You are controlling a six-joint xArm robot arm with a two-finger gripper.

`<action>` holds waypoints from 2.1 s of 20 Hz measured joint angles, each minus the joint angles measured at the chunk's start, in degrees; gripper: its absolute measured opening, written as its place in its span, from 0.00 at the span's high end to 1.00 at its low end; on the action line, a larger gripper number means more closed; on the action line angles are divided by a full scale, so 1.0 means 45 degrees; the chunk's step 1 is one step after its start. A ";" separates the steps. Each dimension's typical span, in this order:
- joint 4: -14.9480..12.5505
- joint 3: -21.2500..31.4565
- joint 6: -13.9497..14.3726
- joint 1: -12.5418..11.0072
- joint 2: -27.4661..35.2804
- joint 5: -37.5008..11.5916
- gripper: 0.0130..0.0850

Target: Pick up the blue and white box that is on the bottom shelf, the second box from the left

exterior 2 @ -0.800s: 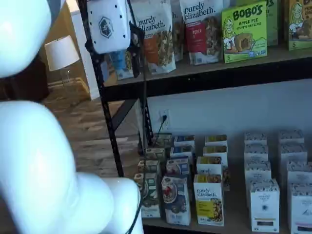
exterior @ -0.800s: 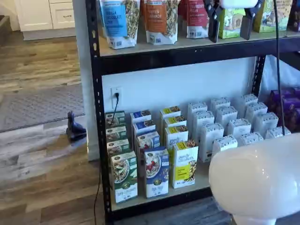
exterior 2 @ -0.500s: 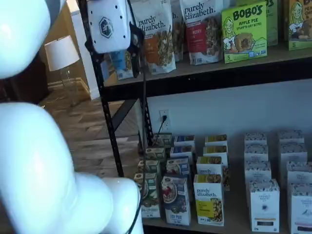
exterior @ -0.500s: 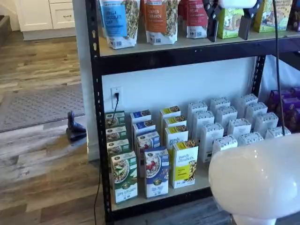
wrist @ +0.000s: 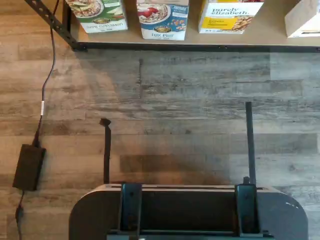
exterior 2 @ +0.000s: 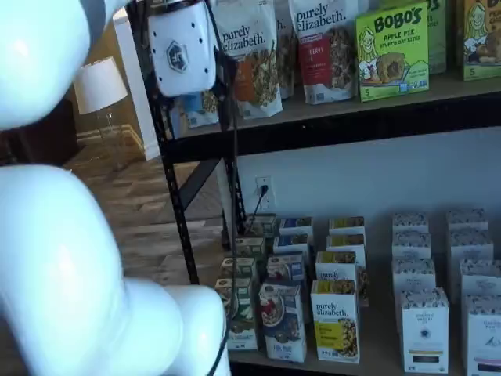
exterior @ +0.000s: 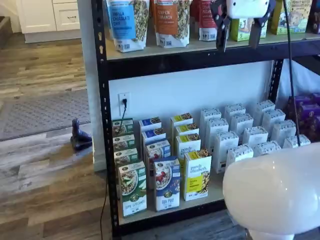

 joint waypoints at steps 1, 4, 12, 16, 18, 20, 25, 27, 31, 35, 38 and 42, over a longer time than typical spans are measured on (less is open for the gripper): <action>0.0013 0.0130 -0.0017 -0.0019 -0.0013 -0.0115 0.00; 0.0003 0.0764 -0.0037 -0.0022 -0.0090 -0.0612 0.00; -0.0219 0.2557 0.0396 0.0484 -0.0539 -0.2156 0.00; -0.0600 0.3379 0.0908 0.1048 -0.0620 -0.2847 0.00; -0.0705 0.3678 0.1154 0.1298 -0.0515 -0.3072 0.00; -0.0769 0.3985 0.1365 0.1497 -0.0407 -0.3386 0.00; -0.0813 0.4635 0.1640 0.1735 -0.0271 -0.4381 0.00; -0.0718 0.4840 0.1649 0.1732 -0.0127 -0.4726 0.00; -0.0901 0.5284 0.1819 0.1868 0.0173 -0.5460 0.00; -0.1317 0.5809 0.2283 0.2228 0.0666 -0.6333 0.00; -0.1401 0.6295 0.2452 0.2306 0.0909 -0.7214 0.00; -0.0943 0.7002 0.2353 0.2273 0.1281 -0.8622 0.00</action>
